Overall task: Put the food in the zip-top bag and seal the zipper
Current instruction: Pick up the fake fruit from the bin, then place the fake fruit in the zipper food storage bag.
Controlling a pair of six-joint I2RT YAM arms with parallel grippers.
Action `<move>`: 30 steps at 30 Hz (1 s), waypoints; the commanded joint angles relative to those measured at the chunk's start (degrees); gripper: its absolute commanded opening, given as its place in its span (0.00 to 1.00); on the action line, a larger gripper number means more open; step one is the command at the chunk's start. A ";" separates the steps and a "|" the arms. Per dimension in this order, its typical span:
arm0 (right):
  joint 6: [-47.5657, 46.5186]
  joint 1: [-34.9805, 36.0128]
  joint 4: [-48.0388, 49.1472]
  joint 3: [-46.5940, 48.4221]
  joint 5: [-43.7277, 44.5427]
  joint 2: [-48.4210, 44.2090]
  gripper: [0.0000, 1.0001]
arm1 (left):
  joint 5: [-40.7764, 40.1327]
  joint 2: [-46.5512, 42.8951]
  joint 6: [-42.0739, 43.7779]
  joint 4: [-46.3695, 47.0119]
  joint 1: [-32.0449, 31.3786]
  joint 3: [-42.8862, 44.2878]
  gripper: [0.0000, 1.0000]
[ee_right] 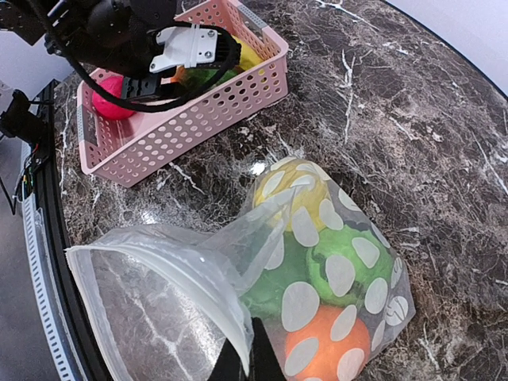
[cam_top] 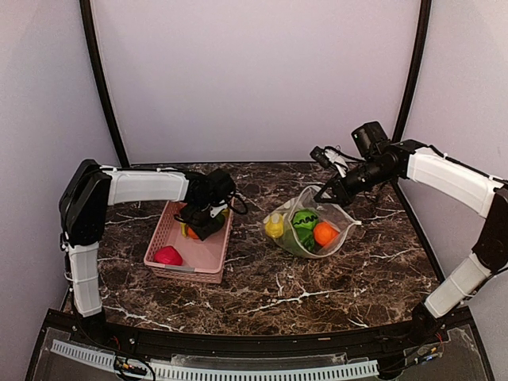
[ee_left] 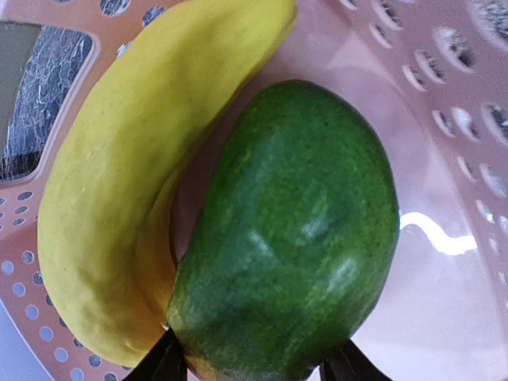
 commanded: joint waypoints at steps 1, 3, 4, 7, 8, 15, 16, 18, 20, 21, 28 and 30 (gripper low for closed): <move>-0.57 -0.08 0.45 -1.31 0.36 -3.24 0.00 | 2.10 -6.94 -2.46 -3.36 -1.81 0.00 0.41; -0.59 -0.13 0.48 -1.45 0.95 -3.79 0.00 | 2.89 -8.77 -4.23 -4.15 -2.06 0.00 0.40; -0.73 -0.16 0.41 -1.42 1.27 -4.02 0.00 | 3.21 -10.38 -4.79 -4.79 -2.11 0.00 0.40; -1.15 -0.14 0.52 -1.57 1.66 -4.76 0.00 | 5.06 -14.54 -7.48 -6.00 -2.72 0.10 0.39; -1.19 -0.11 0.63 -1.50 1.48 -4.68 0.00 | 5.51 -17.09 -8.09 -6.24 -2.88 0.10 0.39; -1.34 0.24 -0.46 1.76 -0.62 -3.06 0.00 | 13.93 -29.22 -17.37 -0.34 -7.53 -0.31 0.41; -1.33 0.40 -1.02 2.50 -0.62 -2.71 0.00 | 14.29 -31.07 -18.00 2.43 -8.54 -0.33 0.41; -1.36 0.78 -1.87 3.80 -0.42 -2.18 0.00 | 15.73 -33.43 -19.14 8.03 -13.40 -0.93 0.40; -1.43 1.21 -2.23 4.73 0.36 -2.12 0.00 | 17.04 -34.83 -19.91 13.42 -16.98 -1.66 0.40; -1.52 1.36 -2.39 5.20 0.81 -2.10 0.00 | 17.78 -35.09 -20.02 15.08 -18.09 -1.93 0.39; -3.68 1.62 -3.79 12.15 6.58 0.77 0.00 | 20.08 -33.88 -20.38 33.82 -28.43 -6.52 0.38; -3.62 0.89 -4.19 15.73 9.18 3.64 0.00 | 18.47 -32.11 -20.26 34.50 -30.39 -5.51 0.38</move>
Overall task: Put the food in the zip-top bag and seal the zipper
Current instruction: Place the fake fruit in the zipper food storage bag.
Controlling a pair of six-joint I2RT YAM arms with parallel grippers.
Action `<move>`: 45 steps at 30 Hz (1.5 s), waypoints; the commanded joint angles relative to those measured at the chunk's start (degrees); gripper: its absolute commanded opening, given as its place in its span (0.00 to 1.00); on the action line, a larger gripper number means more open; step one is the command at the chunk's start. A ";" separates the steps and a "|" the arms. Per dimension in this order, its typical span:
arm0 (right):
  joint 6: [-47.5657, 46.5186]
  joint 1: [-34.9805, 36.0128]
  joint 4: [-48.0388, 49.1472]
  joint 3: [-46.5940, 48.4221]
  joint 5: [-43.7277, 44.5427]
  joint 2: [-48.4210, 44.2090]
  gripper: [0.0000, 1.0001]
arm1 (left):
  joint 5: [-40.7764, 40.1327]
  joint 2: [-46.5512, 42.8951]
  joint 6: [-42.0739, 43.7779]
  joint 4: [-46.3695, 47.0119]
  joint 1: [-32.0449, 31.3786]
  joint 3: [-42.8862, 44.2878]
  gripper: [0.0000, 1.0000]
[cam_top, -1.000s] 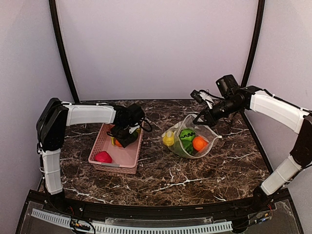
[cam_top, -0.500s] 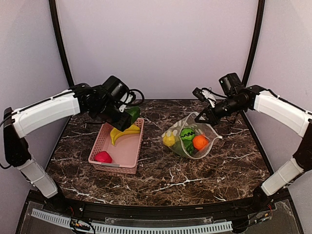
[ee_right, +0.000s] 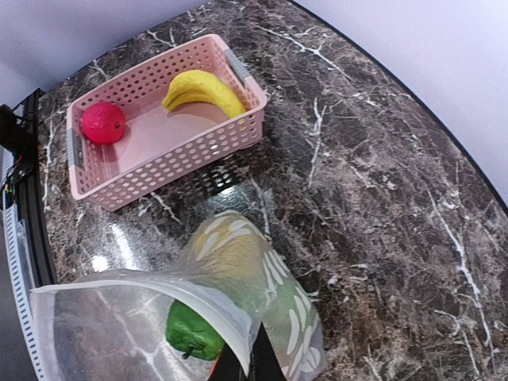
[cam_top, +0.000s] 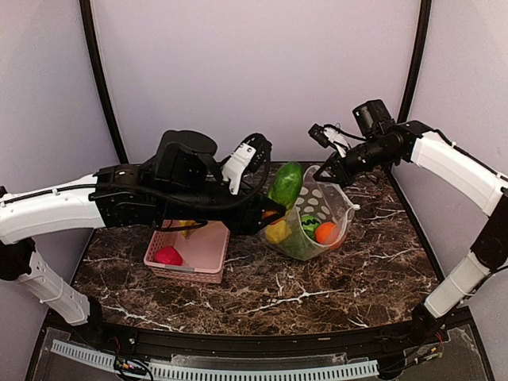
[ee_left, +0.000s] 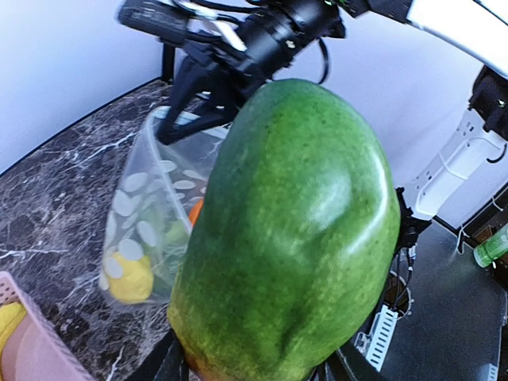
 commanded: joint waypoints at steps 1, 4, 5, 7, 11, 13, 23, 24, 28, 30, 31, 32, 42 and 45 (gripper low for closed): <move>-0.77 -0.75 -0.22 7.49 5.06 4.70 0.00 | -0.22 2.83 -0.65 8.86 -3.57 -0.15 0.38; 2.03 -2.34 -2.03 15.16 7.20 8.31 0.00 | -2.19 3.64 -1.01 9.21 -5.50 -0.13 0.38; 3.25 -2.46 -2.36 16.52 7.42 8.79 0.00 | -2.40 3.78 -1.56 9.43 -5.77 -0.62 0.37; 5.54 -2.39 -1.73 15.89 5.85 8.25 0.00 | -3.15 3.63 -2.49 10.15 -6.12 -1.87 0.37; 8.14 -1.07 4.63 4.96 5.21 4.26 0.00 | -4.63 3.04 -3.70 10.95 -6.85 -4.16 0.37; 7.54 -0.37 6.73 -0.77 5.13 3.20 0.00 | -4.94 2.94 -4.67 11.40 -6.99 -5.26 0.37; 6.26 0.55 7.76 -9.06 -4.15 -1.07 0.00 | -4.10 8.84 -13.97 8.18 -7.02 -3.27 0.37; 6.49 0.56 7.80 -9.41 -4.54 -1.36 0.00 | -3.70 10.02 -15.03 8.14 -6.98 -2.88 0.38; 7.54 0.55 7.62 -9.49 -6.46 -2.51 0.00 | 0.86 12.88 -22.60 11.08 -5.65 -1.99 0.37; 7.67 0.60 7.52 -9.26 -6.59 -3.02 0.00 | 3.12 14.32 -25.91 11.42 -4.71 -1.63 0.36; 7.73 0.57 7.62 -9.23 -6.60 -3.21 0.00 | 5.11 15.17 -27.02 11.76 -4.38 -1.75 0.36; 7.72 0.56 7.66 -9.29 -6.60 -3.41 0.00 | 6.22 15.52 -29.24 13.06 -3.75 -2.15 0.36; 7.41 1.09 7.73 -10.17 -9.51 -4.25 0.00 | 8.40 16.67 -47.01 24.44 0.76 -5.70 0.36; 7.53 1.19 7.88 -10.08 -9.05 -4.92 0.00 | 8.81 17.59 -52.23 29.32 2.50 -6.86 0.36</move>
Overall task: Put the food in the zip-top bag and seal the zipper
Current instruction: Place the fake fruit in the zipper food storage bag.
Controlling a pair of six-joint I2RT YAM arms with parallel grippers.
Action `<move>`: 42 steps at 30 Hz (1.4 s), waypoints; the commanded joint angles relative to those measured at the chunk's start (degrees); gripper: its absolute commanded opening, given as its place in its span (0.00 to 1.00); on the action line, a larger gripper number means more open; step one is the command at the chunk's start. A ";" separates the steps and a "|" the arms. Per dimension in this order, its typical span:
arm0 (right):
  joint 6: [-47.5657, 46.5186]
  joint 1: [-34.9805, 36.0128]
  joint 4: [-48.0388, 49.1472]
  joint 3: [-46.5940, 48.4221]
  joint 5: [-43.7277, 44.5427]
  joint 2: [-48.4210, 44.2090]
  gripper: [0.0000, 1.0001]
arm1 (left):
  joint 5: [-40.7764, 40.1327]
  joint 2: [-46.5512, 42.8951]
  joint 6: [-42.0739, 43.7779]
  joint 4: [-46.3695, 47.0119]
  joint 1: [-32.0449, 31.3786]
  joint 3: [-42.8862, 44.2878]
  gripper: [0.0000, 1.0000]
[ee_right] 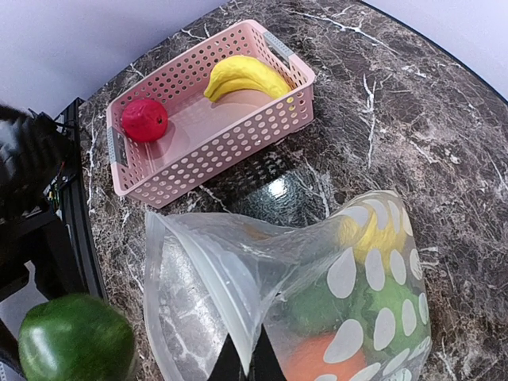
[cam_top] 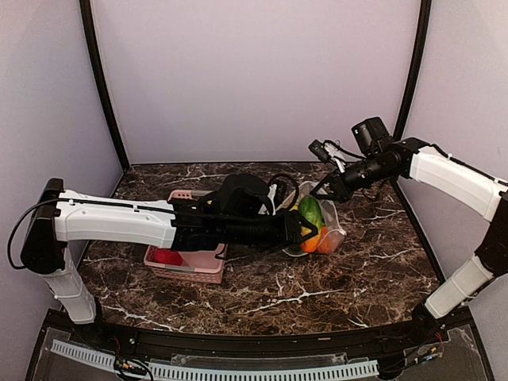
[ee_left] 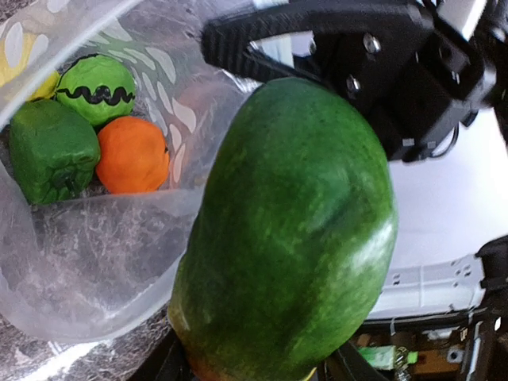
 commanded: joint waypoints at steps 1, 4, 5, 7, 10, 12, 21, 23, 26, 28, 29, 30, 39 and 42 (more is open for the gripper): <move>0.57 0.57 2.04 -0.39 -1.34 -2.93 0.00 | 1.72 0.84 -10.68 8.83 2.18 -2.02 0.36; 1.21 0.64 2.94 -1.05 0.42 -3.74 0.00 | 2.38 3.41 -13.43 8.33 3.03 1.21 0.36; 1.37 0.64 3.11 -1.12 0.84 -3.94 0.00 | 3.00 4.89 -13.57 6.53 3.19 2.36 0.36; 1.50 0.64 3.17 -1.13 1.08 -4.40 0.00 | 3.16 6.58 -13.72 3.79 3.63 5.03 0.36; 1.60 0.69 3.20 -1.13 1.00 -4.73 0.00 | 2.23 8.09 -14.95 2.72 4.34 6.06 0.36; 1.65 0.72 3.25 -1.20 0.83 -4.80 0.00 | 1.67 9.02 -16.48 2.92 4.89 5.83 0.36; 1.43 1.14 3.61 -2.56 -2.07 -3.89 0.00 | -4.73 12.59 -18.17 3.85 8.01 8.23 0.39; 1.69 1.34 3.56 -2.35 -3.24 -3.36 0.00 | -5.43 14.50 -18.61 3.12 8.65 10.45 0.43; 2.23 1.41 3.21 -1.39 -5.50 -2.53 0.00 | -4.98 17.67 -20.43 4.14 9.28 12.43 0.48; 2.50 1.43 3.04 -0.95 -5.69 -2.14 0.00 | -3.78 19.67 -21.61 4.58 9.92 14.03 0.51; 2.55 1.39 3.00 -0.76 -5.67 -2.02 0.00 | -3.30 20.24 -22.54 4.58 10.29 15.02 0.52; 2.63 1.43 2.94 -0.65 -5.61 -2.00 0.00 | -3.17 21.24 -23.17 5.08 10.38 15.33 0.53; 3.00 1.43 2.51 0.67 -6.08 -1.64 0.00 | 0.44 24.68 -27.02 15.74 10.95 15.36 0.62; 3.01 1.43 2.08 1.25 -6.30 -1.01 0.00 | 1.57 24.57 -25.14 13.03 10.89 17.11 0.68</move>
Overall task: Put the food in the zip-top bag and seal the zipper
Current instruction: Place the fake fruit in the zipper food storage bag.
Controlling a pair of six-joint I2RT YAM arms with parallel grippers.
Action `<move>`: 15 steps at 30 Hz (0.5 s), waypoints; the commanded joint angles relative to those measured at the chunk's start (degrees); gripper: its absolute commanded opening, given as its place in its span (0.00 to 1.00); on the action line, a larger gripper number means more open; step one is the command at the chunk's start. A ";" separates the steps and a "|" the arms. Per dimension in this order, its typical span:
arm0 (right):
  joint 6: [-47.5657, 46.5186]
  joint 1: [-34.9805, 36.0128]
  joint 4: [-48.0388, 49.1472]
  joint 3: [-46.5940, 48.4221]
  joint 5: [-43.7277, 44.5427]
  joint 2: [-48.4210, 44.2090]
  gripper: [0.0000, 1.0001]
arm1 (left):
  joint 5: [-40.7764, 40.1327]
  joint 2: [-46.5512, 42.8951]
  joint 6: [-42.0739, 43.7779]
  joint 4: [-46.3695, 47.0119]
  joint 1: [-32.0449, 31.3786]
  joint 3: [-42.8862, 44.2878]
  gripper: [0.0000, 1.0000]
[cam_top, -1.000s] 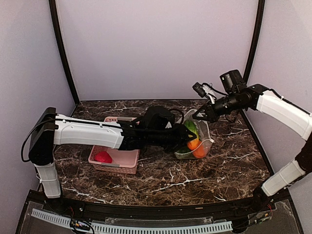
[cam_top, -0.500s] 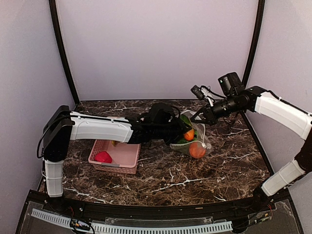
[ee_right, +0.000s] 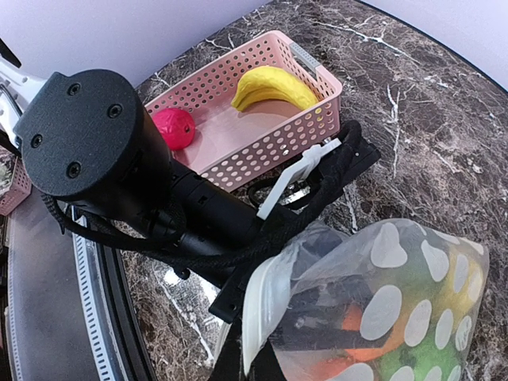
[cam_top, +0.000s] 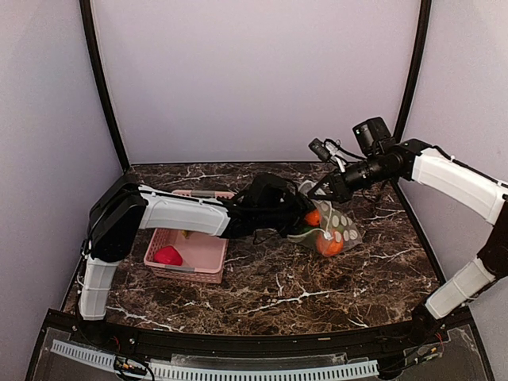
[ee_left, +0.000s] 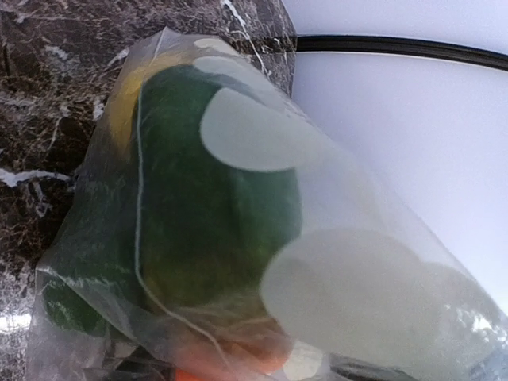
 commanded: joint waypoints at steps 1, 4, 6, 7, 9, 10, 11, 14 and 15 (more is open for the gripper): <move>0.35 0.69 0.70 2.64 -2.29 0.78 0.00 | 1.95 -0.79 1.55 -0.71 0.34 3.16 0.69; 0.19 0.67 0.67 2.82 -1.60 0.85 0.00 | 2.91 -1.92 1.92 -1.38 0.19 2.04 0.70; -0.12 0.61 0.71 2.82 -0.92 0.84 0.00 | 3.01 -3.44 2.44 -0.68 -0.30 0.24 0.70; -0.26 0.60 0.75 2.75 -0.37 0.89 0.00 | 2.91 -4.71 2.74 -0.39 -0.53 -0.34 0.70; -0.74 0.54 0.93 2.74 0.84 1.09 0.00 | 2.72 -6.81 3.90 -0.34 -1.13 -2.15 0.69; -0.84 0.41 1.13 2.74 1.82 1.41 0.00 | 2.15 -7.60 3.66 0.15 -1.86 -4.06 0.69; -0.91 0.12 1.25 2.86 2.57 1.76 0.00 | 1.65 -9.48 3.18 2.35 -2.31 -6.96 0.69; -1.07 -1.10 1.31 3.25 3.91 3.14 0.00 | -0.76 -13.42 3.96 4.36 -4.63 -10.25 0.67; -0.98 -1.43 1.32 3.33 4.21 3.45 0.00 | -1.17 -14.20 4.78 3.36 -5.02 -10.50 0.67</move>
